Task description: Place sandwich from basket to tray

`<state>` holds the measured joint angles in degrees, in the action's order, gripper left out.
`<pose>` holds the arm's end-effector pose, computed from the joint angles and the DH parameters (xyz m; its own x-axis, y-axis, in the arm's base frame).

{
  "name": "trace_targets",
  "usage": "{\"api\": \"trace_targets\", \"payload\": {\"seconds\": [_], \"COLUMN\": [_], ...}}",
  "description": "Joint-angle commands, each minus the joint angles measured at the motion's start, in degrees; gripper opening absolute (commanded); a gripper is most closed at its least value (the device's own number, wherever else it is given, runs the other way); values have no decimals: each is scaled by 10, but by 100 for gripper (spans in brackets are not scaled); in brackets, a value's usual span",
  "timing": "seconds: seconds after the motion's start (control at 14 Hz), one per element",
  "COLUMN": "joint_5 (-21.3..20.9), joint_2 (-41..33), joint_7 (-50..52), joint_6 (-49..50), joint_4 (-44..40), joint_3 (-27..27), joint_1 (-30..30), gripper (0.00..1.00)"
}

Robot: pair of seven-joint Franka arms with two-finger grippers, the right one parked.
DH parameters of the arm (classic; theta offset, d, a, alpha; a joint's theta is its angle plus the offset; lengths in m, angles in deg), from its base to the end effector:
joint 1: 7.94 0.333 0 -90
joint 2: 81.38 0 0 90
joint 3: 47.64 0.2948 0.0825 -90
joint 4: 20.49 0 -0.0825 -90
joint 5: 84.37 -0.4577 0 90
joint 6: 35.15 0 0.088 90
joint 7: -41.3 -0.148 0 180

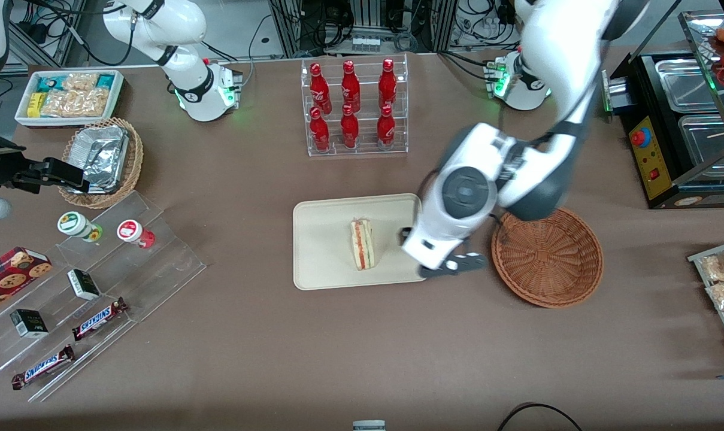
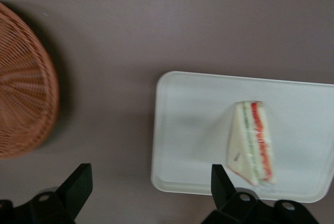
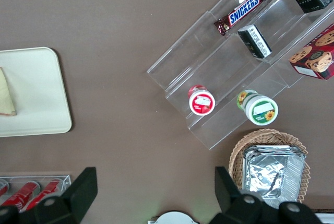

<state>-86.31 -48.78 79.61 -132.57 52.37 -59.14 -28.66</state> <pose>0.6562 -0.3792 0.3420 0.9812 0.1235 -0.1481 0.1217 -0.9923 -0.0216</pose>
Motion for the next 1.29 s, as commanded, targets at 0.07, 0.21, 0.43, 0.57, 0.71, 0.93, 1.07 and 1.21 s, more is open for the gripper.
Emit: {"api": "trace_targets", "payload": {"seconds": [0.07,0.21,0.43,0.57,0.71,0.93,1.07,1.21], "joint_5": [9,9,8,8,8,4,4,5], "joint_2": [-83,-106,-168,-218,-235,-284,-311,-323], "joint_7": [-103,-146,-215,-268,-305,-322,-323,-343], "joint_6": [20,33,38,56,104,141,170,197], "joint_4": [79,95,153,192,183,183,179,162], "joint_3": [-4,-4,-2,-2,-11,-13,-10,22], "joint_1": [54,79,115,150,185,201,224,223], "gripper": [100,100,100,100,100,100,100,100]}}
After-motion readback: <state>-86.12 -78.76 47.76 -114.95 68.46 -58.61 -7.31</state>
